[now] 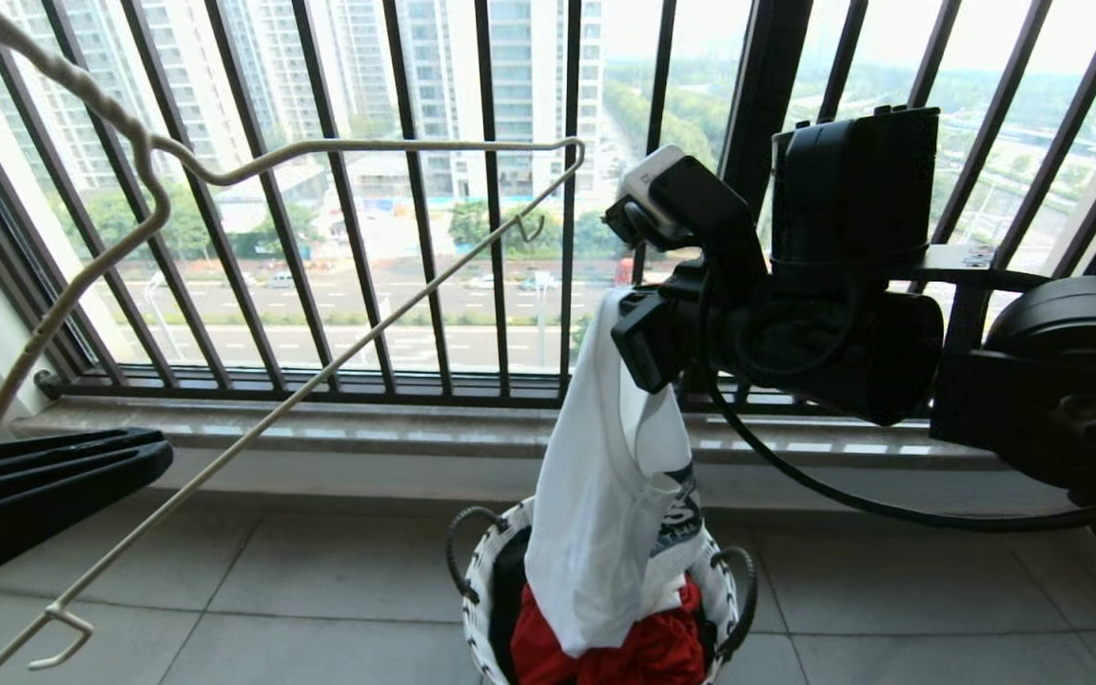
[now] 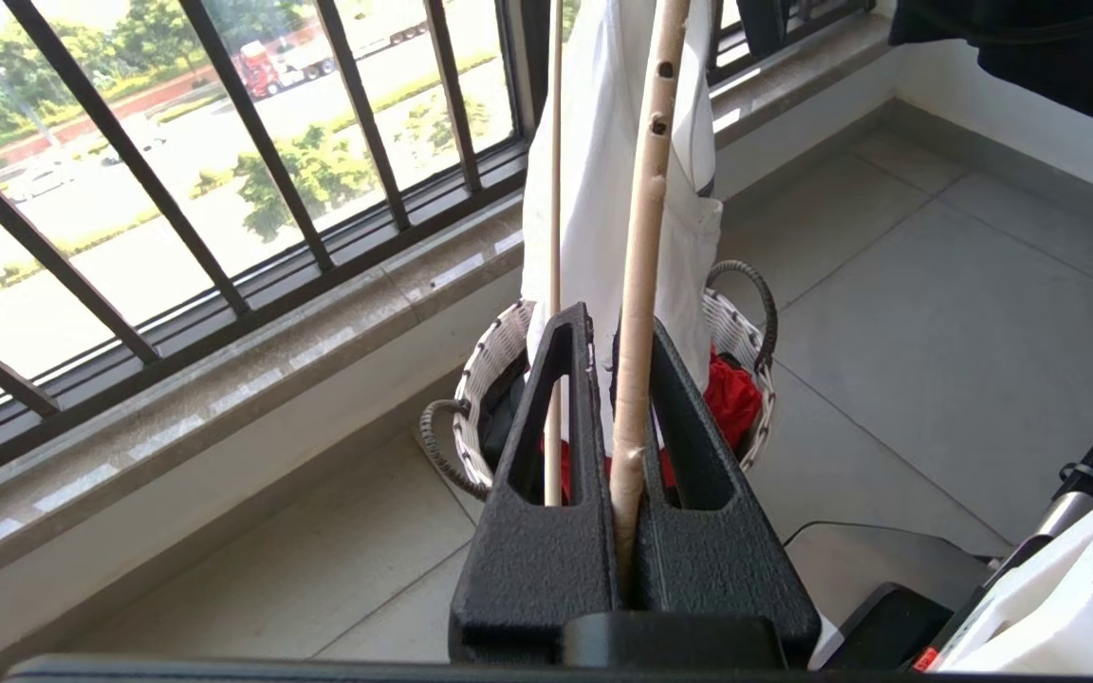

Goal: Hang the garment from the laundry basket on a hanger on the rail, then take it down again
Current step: Pick up clothes from the basket

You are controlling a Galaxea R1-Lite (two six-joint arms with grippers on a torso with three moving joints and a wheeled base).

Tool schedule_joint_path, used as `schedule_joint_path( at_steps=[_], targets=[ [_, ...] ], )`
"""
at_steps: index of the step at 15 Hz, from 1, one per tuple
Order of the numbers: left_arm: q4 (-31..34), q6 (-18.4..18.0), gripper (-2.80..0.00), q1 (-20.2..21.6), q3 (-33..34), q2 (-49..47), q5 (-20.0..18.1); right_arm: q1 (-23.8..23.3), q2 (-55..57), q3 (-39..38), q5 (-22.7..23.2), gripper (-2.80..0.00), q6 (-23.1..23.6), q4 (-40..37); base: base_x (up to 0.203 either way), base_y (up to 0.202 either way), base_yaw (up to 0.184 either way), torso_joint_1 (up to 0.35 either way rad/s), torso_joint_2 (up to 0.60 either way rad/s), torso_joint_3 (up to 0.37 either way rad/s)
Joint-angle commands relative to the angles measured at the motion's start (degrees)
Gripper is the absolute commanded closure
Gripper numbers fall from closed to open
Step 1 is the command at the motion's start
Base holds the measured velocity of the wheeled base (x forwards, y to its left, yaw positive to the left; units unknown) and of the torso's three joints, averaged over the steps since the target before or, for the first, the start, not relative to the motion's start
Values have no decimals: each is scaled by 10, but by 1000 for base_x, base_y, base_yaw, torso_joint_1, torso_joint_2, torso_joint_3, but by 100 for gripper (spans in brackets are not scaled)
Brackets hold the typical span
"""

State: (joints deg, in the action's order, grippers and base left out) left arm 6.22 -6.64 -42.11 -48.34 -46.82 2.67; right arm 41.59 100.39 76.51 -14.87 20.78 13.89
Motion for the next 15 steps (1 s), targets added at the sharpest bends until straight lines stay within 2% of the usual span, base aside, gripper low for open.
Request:
schedule_joint_path(
  at_steps=[1, 5, 10, 12, 15],
  targets=[
    [0, 0, 0, 0, 0, -1, 1, 0, 2, -2, -1, 0, 1, 1, 0, 0, 0, 4, 0, 194],
    [0, -6, 0, 0, 9, 4, 0, 0, 2, -2, -2, 0, 1, 1, 0, 0, 0, 3, -2, 156],
    [0, -6, 0, 0, 9, 9, 0, 0, 0, -2, -5, 0, 1, 1, 0, 0, 0, -1, 2, 14],
    [0, -16, 0, 0, 16, 13, -1, 0, -1, -2, -7, 0, 1, 2, 0, 0, 0, 0, 0, 0],
    [0, -17, 0, 0, 16, -6, -3, 0, 0, 0, -22, 0, 3, 32, 0, 0, 0, 0, 0, 0]
  ],
)
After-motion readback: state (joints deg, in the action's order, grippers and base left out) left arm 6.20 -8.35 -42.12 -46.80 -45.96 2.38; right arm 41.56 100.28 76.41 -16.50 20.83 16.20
